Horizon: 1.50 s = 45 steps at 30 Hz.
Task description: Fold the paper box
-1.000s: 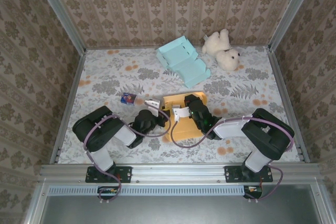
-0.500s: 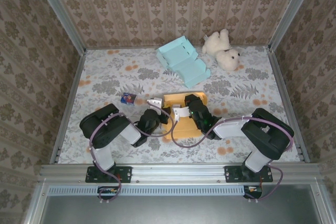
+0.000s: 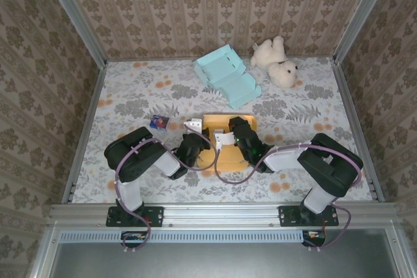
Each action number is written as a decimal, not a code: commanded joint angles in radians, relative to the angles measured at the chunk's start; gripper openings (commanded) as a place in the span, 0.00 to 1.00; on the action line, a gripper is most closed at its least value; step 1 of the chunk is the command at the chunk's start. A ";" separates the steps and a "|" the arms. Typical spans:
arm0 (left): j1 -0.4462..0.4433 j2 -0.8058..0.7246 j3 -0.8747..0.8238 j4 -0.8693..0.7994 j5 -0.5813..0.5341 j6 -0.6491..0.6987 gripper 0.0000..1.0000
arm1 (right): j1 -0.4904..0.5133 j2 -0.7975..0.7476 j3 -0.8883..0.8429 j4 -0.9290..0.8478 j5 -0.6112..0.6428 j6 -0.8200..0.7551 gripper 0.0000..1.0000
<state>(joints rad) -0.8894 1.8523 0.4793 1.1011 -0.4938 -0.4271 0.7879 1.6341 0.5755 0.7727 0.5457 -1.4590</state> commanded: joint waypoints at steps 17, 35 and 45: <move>-0.005 0.003 0.072 -0.134 -0.153 0.011 0.00 | 0.018 -0.012 -0.019 -0.115 -0.143 0.164 0.05; -0.004 0.019 0.009 0.025 -0.123 0.144 0.00 | -0.047 -0.326 -0.101 -0.139 -0.230 0.485 0.33; -0.002 0.044 -0.044 0.178 -0.088 0.197 0.00 | -0.081 -0.640 -0.176 -0.227 -0.276 0.821 0.40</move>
<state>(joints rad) -0.9016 1.8755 0.4515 1.1893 -0.5941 -0.2630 0.7151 1.0660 0.4225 0.5770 0.2970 -0.8162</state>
